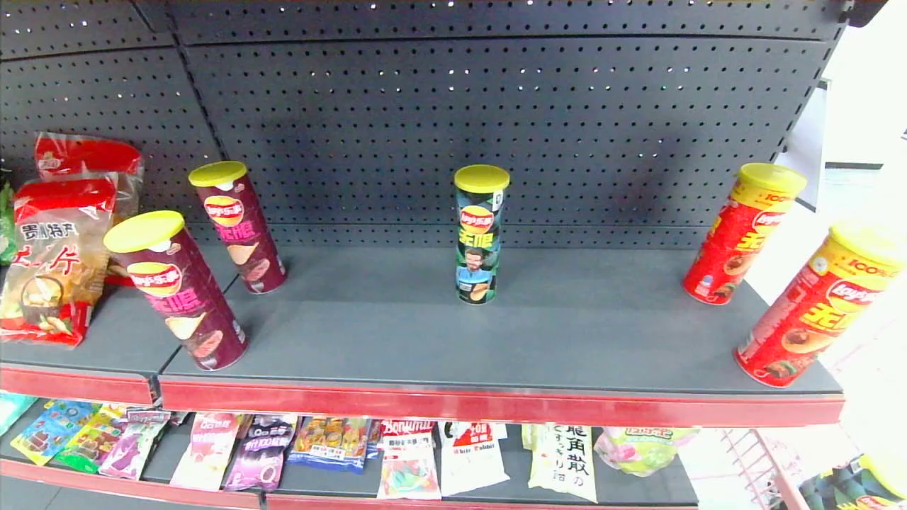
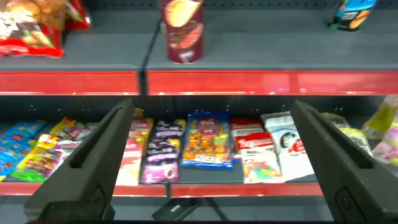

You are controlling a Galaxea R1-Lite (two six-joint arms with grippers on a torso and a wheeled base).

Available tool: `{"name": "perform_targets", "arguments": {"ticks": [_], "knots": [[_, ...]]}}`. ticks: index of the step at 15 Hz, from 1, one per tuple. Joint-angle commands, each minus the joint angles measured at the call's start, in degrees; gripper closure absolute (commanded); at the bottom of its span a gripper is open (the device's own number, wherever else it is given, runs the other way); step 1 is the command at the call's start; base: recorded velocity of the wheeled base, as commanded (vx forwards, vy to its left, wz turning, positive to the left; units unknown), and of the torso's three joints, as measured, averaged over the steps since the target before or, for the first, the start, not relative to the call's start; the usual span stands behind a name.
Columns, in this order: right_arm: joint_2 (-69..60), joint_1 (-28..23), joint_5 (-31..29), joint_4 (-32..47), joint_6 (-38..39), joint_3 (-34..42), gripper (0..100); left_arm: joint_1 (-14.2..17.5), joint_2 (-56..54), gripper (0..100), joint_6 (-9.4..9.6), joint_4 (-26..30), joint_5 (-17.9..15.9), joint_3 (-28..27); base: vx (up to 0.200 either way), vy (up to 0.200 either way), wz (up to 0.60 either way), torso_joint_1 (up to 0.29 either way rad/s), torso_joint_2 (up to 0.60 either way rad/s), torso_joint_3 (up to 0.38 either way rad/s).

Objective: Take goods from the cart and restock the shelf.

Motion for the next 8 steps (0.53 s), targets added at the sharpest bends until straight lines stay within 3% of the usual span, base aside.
{"name": "perform_targets", "arguments": {"ticks": [1,8], "knots": [[-0.02,-0.07,0.12,-0.01,-0.04,0.00,0,-0.06,0.00,0,-0.01,0.02,0.02,0.00,0.000,-0.200,0.00,0.002,0.01,0.007],[-0.02,-0.07,0.12,-0.01,-0.04,0.00,0,-0.06,0.00,0,-0.01,0.02,0.02,0.00,0.000,-0.200,0.00,0.004,0.00,0.002]]}}
